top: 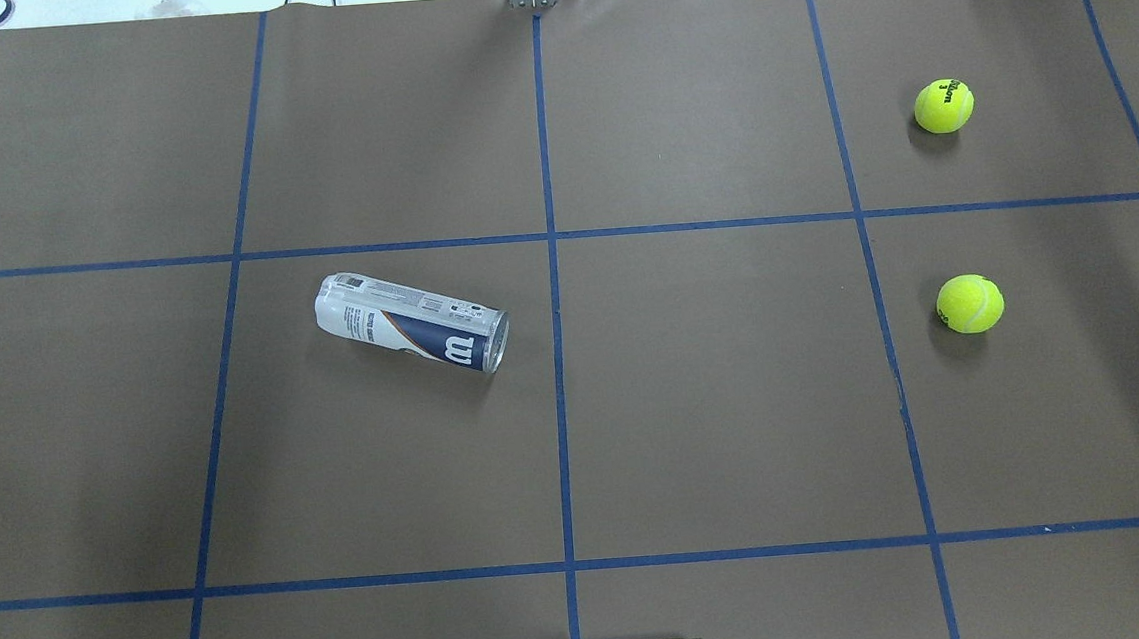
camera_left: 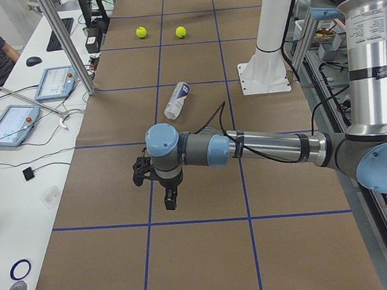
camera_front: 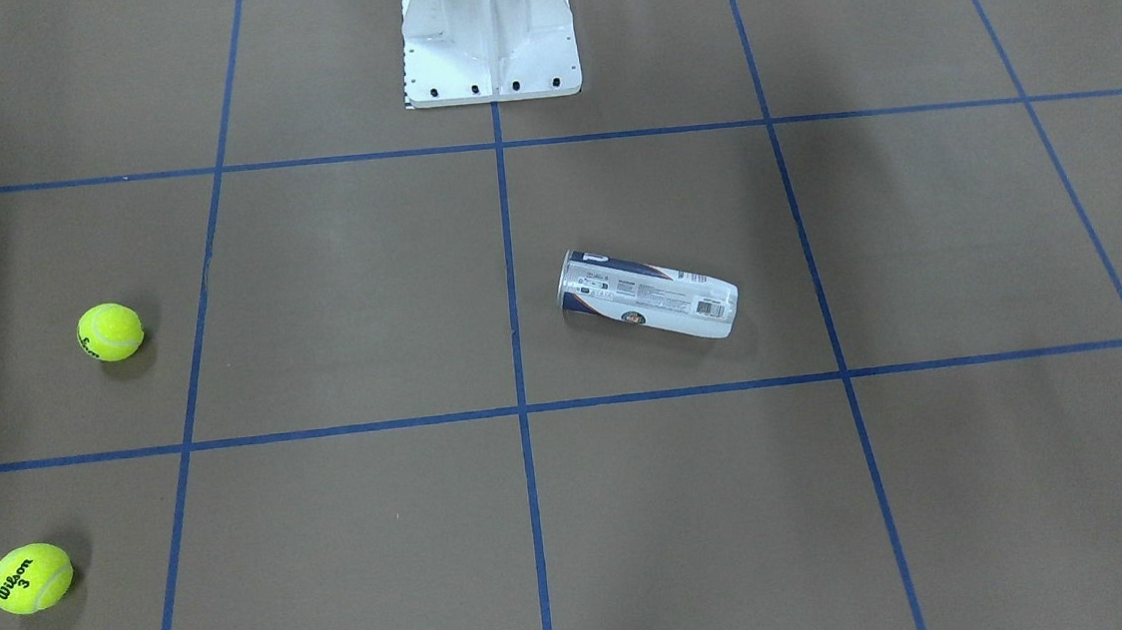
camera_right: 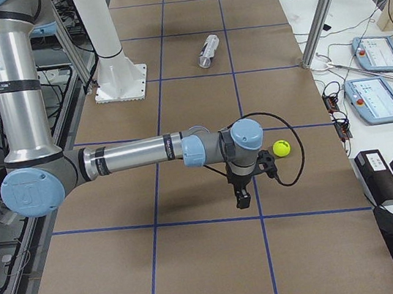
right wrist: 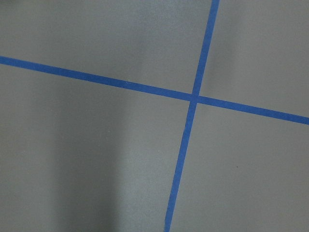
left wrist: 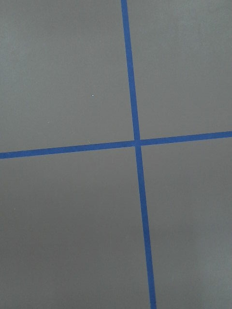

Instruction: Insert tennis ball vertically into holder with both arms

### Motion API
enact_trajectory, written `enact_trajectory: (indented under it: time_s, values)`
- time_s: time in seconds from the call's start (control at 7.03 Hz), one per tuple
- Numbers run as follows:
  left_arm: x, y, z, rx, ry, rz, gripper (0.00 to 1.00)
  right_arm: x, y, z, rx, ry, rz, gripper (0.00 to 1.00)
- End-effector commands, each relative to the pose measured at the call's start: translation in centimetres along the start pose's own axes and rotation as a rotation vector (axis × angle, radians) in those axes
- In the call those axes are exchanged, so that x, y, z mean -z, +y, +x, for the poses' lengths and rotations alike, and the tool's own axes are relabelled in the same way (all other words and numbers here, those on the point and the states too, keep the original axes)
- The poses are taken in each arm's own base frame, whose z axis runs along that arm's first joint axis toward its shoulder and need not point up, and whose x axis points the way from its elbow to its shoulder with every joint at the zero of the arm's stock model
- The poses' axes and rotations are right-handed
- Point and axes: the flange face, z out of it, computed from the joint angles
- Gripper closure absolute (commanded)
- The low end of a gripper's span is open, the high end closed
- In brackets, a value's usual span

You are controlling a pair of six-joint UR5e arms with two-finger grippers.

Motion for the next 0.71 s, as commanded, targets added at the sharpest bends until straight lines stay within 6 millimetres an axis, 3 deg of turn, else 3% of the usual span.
enact_trajectory:
  time_s: [0.0,0.57]
  values:
    - [-0.06,1.03,0.33,0.0,0.052,-0.004,0.0,-0.01,-0.02,0.01,0.0,0.0,0.0,0.01]
    - [-0.79,1.8,0.08,0.013,0.088,-0.017,0.0,0.28,-0.15,-0.29,0.003,-0.006,0.006,0.01]
